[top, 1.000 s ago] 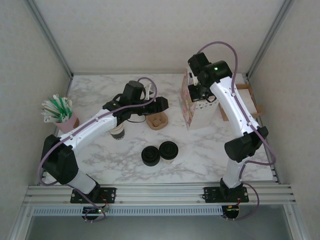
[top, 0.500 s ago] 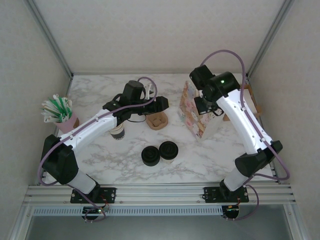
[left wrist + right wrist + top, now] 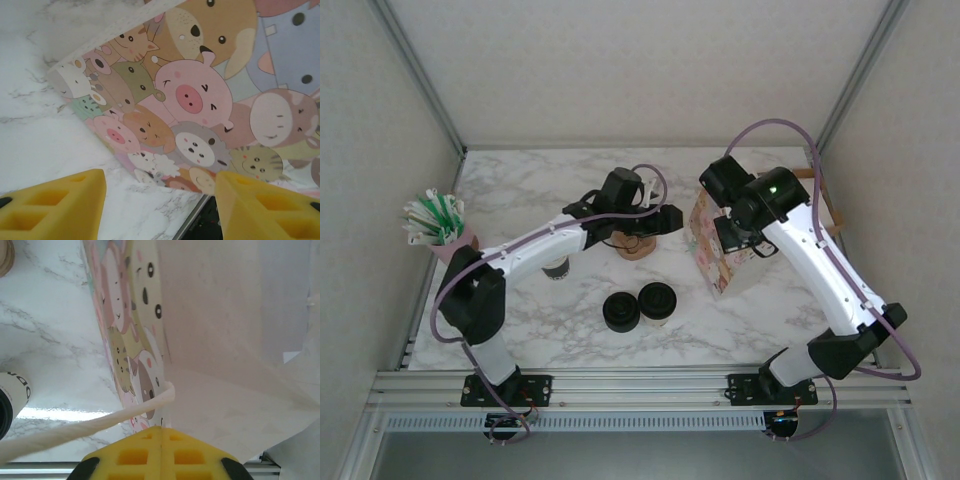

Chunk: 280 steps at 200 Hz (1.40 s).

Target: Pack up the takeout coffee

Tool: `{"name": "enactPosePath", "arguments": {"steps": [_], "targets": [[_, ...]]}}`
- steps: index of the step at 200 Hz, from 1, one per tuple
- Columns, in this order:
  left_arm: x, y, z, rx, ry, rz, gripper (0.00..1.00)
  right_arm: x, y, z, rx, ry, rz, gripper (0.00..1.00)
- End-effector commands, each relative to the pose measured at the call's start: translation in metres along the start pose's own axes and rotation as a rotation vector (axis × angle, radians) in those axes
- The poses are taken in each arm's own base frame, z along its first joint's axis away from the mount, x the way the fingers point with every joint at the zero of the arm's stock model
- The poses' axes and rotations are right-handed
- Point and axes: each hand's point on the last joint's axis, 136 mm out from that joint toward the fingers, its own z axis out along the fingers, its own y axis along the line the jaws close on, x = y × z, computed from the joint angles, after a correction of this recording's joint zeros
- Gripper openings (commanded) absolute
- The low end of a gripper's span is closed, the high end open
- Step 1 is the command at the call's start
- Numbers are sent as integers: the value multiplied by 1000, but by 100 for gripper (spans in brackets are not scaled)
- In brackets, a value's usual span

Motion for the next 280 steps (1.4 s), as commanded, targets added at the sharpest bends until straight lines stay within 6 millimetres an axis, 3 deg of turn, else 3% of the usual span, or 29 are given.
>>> {"name": "enactPosePath", "arguments": {"steps": [1, 30, 66, 141, 180, 219, 280], "targets": [[-13, -15, 8, 55, -14, 11, 57, 7, -2, -6, 13, -9, 12, 7], [-15, -12, 20, 56, -4, 6, 56, 4, 7, -12, -34, -38, 13, 19], [-14, -6, 27, 46, 4, -1, 56, 0, 12, -27, -106, -92, 30, 27], [-31, 0, 51, 32, 9, 0, 55, -1, 10, -67, -252, -251, 95, 63], [-43, -2, 56, 43, -2, -6, 54, -1, 23, -84, -387, -311, 96, 69], [-43, -9, 30, 29, -40, 5, 58, -5, 57, -102, -597, -338, 52, 69], [-56, -12, -57, -15, -184, 16, 81, -10, 106, -122, -709, -370, -105, 72]]}}
